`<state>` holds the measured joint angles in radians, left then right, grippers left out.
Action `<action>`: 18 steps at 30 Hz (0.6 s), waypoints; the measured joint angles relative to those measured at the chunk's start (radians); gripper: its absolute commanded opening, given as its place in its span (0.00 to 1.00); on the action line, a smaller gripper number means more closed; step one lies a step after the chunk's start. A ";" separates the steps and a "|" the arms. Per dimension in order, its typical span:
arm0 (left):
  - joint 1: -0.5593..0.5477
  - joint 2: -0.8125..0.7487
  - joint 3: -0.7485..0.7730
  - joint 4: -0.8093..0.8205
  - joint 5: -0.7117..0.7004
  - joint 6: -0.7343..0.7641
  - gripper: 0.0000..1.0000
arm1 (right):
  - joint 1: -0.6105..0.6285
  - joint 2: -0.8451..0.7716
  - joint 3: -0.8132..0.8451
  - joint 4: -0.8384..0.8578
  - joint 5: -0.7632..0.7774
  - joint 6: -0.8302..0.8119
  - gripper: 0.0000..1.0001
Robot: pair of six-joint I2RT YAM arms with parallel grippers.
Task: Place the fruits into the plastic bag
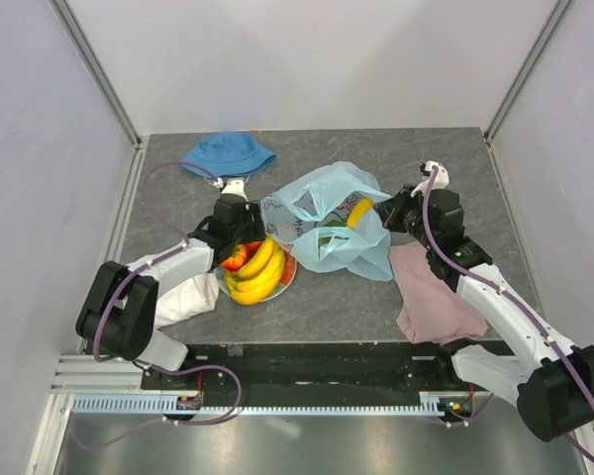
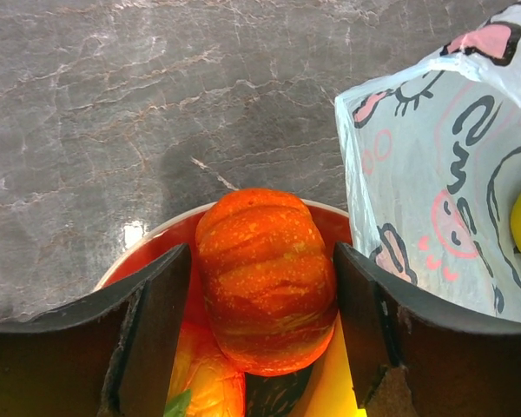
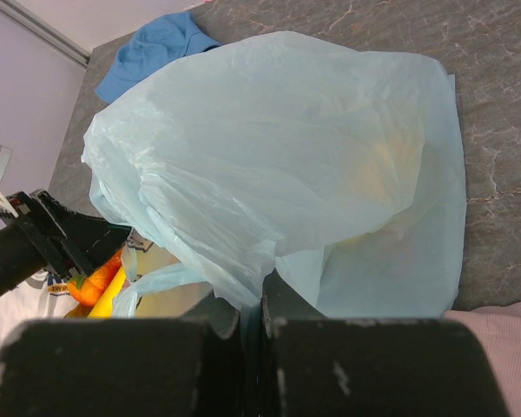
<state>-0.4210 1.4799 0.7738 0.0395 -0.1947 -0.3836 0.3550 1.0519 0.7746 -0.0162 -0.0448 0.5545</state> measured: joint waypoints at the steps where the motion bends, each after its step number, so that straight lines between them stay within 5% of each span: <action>1: 0.000 0.000 0.000 0.000 0.005 0.000 0.71 | 0.000 0.000 0.000 0.000 0.000 0.000 0.00; 18: 0.000 -0.002 0.000 0.001 0.025 0.000 0.55 | 0.000 0.000 0.000 0.000 0.000 0.000 0.00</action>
<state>-0.4210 1.4784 0.7738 0.0402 -0.1699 -0.3832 0.3550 1.0519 0.7746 -0.0166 -0.0448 0.5545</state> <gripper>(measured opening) 0.641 0.007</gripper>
